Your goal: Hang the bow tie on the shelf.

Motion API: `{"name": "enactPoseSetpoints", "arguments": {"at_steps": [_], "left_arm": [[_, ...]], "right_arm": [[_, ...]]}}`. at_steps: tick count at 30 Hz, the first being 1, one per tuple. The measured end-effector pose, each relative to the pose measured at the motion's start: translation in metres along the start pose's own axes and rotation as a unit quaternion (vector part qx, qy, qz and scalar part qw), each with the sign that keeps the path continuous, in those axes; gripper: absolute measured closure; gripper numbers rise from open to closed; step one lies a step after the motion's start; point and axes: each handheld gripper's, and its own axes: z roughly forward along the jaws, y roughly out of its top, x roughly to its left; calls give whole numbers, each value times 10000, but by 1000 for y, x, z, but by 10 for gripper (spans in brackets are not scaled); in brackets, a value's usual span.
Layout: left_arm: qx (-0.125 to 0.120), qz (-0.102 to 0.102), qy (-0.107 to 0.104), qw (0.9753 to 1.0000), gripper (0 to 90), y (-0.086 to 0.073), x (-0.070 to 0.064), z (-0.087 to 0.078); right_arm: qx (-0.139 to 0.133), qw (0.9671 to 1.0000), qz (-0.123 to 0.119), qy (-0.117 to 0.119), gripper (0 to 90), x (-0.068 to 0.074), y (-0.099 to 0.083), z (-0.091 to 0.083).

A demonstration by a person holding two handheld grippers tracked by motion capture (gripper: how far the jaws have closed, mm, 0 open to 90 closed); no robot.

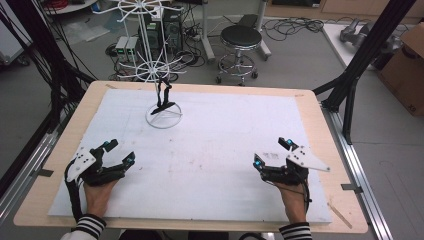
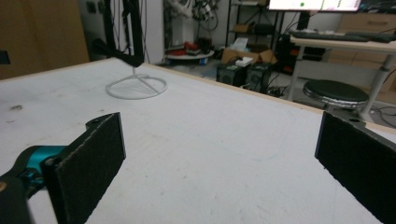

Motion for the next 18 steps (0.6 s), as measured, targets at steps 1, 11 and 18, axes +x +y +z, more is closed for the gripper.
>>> {"name": "enactPoseSetpoints", "arguments": {"at_steps": [1, 11, 18], "left_arm": [[-9, -5, 8, 10000, 180, 0, 0, 0], [1, -1, 34, 10000, 180, 0, 0, 0], [-30, 15, 32, 10000, 178, 0, 0, 0]], "right_arm": [[-94, 9999, 33, -44, 5, -1, -7, -2], [-153, 9989, 217, -382, 6, -8, -49, -1], [-267, 9981, 288, -479, 6, -7, -50, -3]]}}
